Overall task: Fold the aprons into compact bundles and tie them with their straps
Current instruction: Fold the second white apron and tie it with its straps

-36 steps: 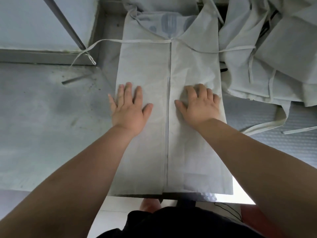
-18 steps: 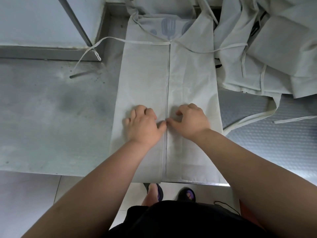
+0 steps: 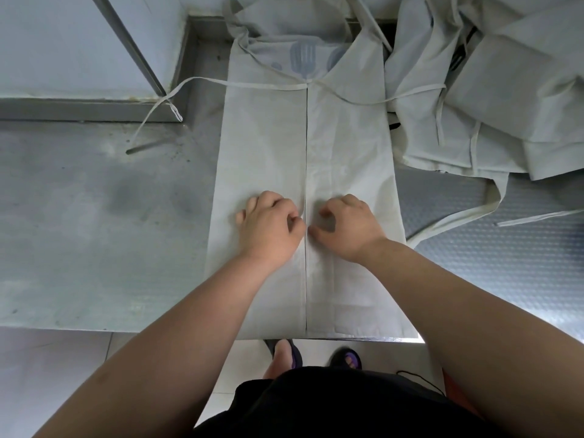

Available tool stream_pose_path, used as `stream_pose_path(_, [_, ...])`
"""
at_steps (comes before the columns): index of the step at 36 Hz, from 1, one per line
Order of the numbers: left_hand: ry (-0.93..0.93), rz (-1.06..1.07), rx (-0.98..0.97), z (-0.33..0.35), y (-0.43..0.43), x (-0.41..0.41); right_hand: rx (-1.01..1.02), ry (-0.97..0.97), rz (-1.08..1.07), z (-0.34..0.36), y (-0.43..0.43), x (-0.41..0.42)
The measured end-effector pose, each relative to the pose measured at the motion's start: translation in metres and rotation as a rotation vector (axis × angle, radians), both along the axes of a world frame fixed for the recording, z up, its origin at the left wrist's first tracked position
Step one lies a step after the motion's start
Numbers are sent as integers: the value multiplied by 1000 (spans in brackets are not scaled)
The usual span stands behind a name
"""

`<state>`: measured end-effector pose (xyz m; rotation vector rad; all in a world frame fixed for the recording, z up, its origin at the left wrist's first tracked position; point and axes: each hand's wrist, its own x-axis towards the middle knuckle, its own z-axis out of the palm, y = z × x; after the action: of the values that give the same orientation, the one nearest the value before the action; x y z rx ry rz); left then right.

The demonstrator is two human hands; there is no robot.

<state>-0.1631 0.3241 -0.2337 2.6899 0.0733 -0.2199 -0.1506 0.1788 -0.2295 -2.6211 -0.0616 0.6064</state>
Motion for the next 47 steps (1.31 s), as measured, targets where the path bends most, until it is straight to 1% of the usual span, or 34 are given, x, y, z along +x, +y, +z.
stream_pose_path(3, [-36,-84,6,-8,3,-6,-1,1,12,1,0,-2])
stream_pose_path(7, [-98,-159,-103,-14,12,-15,15,-4,36,1,-4,-7])
stream_pose_path(9, [-54,-225,-176,-14,21,-20,40,-4,47,4,-5,-13])
stream_pose_path(11, [-12,-258,-207,-14,27,-27,72,-20,68,6,-8,-20])
stream_pose_path(13, [-39,-239,-175,-16,31,-36,94,-50,101,6,-10,-27])
stream_pose_path(15, [-116,-172,-103,-16,32,-46,119,-83,110,6,-12,-38])
stream_pose_path(17, [-209,-92,-84,-14,33,-56,129,-160,92,5,-15,-51])
stream_pose_path(20, [-292,-12,-33,-16,37,-70,87,-254,56,-2,-22,-66])
stream_pose_path(22, [-262,21,28,-17,40,-84,-16,-243,89,-2,-25,-76])
stream_pose_path(24, [-178,48,49,-17,39,-95,-107,-215,146,-3,-26,-84])
stream_pose_path(26, [-85,35,64,-16,36,-107,-149,-197,196,-3,-27,-94])
stream_pose_path(28, [-30,-20,80,-16,34,-115,-143,-165,224,-2,-26,-100])
stream_pose_path(32, [14,-176,-4,-14,33,-122,-152,-84,343,2,-26,-109])
stream_pose_path(33, [31,-219,1,-13,33,-129,-155,-67,378,3,-27,-115])
stream_pose_path(37, [127,-401,160,-15,37,-140,-255,-47,493,0,-30,-127])
stream_pose_path(38, [121,-423,189,-15,38,-143,-285,-65,517,-2,-30,-129])
stream_pose_path(40, [11,-448,224,-16,37,-147,-317,-106,543,-6,-31,-133])
stream_pose_path(42, [-77,-424,242,-18,35,-150,-307,-131,552,-5,-32,-136])
stream_pose_path(44, [-87,-402,228,-18,34,-152,-283,-135,558,-3,-34,-139])
stream_pose_path(47, [-138,-385,150,-14,34,-148,-233,-122,542,2,-34,-138])
